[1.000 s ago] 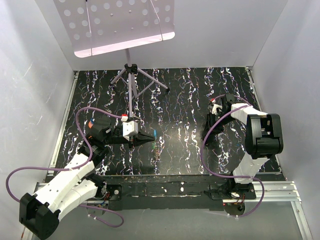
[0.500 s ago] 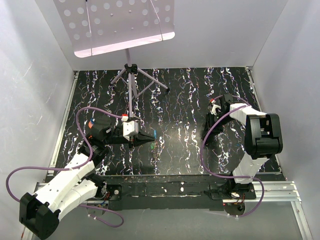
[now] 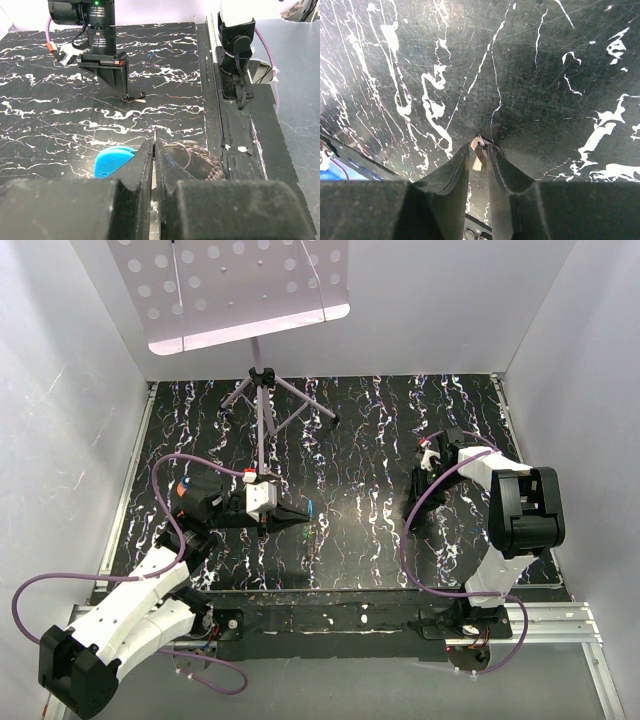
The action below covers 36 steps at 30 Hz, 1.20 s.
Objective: Put the keys on the keyring
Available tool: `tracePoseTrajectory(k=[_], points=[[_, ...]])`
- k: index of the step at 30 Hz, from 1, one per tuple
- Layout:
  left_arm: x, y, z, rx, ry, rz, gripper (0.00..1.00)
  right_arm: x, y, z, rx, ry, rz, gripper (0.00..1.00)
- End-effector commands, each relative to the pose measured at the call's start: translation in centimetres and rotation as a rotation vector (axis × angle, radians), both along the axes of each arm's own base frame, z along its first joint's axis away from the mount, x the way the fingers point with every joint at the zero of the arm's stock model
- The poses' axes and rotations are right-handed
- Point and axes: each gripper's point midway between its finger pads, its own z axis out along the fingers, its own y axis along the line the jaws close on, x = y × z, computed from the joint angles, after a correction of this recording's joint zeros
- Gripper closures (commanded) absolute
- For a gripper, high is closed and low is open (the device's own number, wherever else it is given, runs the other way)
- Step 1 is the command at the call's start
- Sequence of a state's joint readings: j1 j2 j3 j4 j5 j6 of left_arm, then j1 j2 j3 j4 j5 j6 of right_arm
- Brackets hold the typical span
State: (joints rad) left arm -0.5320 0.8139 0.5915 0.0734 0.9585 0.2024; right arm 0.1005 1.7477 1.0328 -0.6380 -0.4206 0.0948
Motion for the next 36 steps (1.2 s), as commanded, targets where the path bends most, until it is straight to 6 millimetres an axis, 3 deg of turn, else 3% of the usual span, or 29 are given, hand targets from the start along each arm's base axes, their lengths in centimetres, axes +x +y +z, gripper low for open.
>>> tracePoseTrajectory(k=[1, 26, 36], points=[[0.09, 0.0, 2.54, -0.034, -0.072, -0.006, 1.0, 0.74, 0.12, 0.99, -0.002, -0.02, 0.006, 0.73], [0.08, 0.04, 2.51, -0.031, -0.073, -0.004, 1.0, 0.65, 0.36, 0.41, -0.029, 0.003, 0.025, 0.76], [0.1, 0.07, 2.43, -0.029, -0.072, -0.001, 1.0, 0.68, 0.33, 0.4, -0.03, -0.001, 0.026, 0.84]])
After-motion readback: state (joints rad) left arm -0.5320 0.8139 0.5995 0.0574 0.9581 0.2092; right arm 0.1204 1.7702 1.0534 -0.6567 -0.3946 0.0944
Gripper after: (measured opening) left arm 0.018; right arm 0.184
